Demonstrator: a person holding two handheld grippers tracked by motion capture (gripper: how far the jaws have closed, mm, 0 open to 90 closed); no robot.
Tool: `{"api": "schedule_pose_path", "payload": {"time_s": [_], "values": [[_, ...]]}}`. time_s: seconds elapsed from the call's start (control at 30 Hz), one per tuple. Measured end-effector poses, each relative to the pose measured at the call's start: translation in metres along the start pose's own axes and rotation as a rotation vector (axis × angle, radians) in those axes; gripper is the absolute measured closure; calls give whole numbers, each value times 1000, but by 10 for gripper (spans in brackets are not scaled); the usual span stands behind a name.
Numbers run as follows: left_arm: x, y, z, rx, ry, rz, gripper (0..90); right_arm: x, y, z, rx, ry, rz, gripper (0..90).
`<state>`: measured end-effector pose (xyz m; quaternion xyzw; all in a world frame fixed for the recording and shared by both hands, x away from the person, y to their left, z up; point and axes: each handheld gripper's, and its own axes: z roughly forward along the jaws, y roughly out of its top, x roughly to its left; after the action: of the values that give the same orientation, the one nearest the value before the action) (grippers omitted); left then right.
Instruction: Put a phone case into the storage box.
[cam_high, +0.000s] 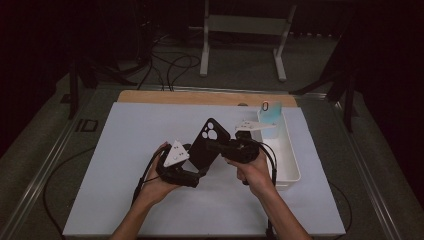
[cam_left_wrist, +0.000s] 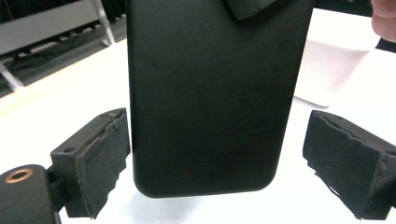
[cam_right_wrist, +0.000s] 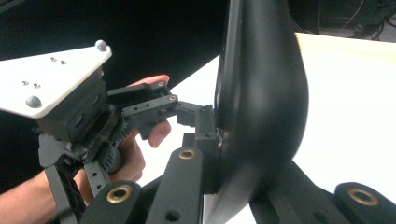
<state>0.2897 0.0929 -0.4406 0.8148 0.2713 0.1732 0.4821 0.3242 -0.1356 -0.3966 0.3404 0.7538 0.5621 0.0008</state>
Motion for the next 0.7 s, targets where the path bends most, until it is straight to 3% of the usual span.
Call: {"api": "schedule_pose_path", "payload": {"time_s": [0.1,0.27,0.43,0.53,0.7], "values": [[1,0,1,11,-21,-9,80,1,0,-1,6,7,-15,856],[2,-1,2,18,-96,-18,62,5,-1,-4,21,31,-63,856],[1,-2,5,33,-125,-22,69,10,-2,-6,40,68,-120,856],[1,-2,5,29,-144,-23,138,15,-1,-7,57,99,-160,856],[1,-2,3,19,-177,-19,206,16,-1,-6,64,117,-176,856]]}}
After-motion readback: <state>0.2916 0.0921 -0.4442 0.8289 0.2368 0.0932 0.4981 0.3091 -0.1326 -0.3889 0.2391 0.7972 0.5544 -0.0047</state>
